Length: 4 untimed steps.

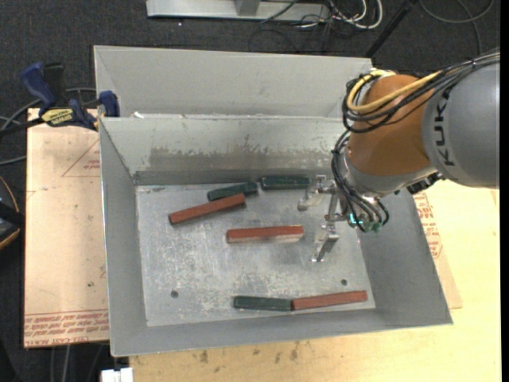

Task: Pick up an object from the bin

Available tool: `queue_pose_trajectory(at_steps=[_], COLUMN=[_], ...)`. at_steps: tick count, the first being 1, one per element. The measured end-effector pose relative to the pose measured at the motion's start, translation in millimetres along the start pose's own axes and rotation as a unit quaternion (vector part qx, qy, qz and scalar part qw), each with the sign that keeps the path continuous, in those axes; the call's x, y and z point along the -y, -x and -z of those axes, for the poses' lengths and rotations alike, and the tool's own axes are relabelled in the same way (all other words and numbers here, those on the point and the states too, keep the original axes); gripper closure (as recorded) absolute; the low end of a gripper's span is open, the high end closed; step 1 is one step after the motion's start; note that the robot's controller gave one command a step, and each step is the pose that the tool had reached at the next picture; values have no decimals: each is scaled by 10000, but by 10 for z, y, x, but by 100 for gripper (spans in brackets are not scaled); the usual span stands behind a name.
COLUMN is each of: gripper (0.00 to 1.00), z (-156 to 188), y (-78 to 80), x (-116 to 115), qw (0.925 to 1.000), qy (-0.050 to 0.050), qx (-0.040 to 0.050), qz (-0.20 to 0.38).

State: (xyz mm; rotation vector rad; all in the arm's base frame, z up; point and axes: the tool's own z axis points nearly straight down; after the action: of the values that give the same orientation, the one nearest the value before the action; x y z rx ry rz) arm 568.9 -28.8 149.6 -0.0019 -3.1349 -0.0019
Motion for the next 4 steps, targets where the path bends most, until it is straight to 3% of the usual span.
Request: queue_pose_trajectory(at_steps=[1, 2, 3, 4], gripper=[0, 0, 0, 0], z=[41, -465, -380, -2], y=[19, 249, 285, 278], x=[0, -321, -454, -465], qw=[10000, 9993, 9991, 9992], qy=[-3, 1, 0, 2], qx=[38, 71, 19, 58], qz=[5, -360, -418, -403])
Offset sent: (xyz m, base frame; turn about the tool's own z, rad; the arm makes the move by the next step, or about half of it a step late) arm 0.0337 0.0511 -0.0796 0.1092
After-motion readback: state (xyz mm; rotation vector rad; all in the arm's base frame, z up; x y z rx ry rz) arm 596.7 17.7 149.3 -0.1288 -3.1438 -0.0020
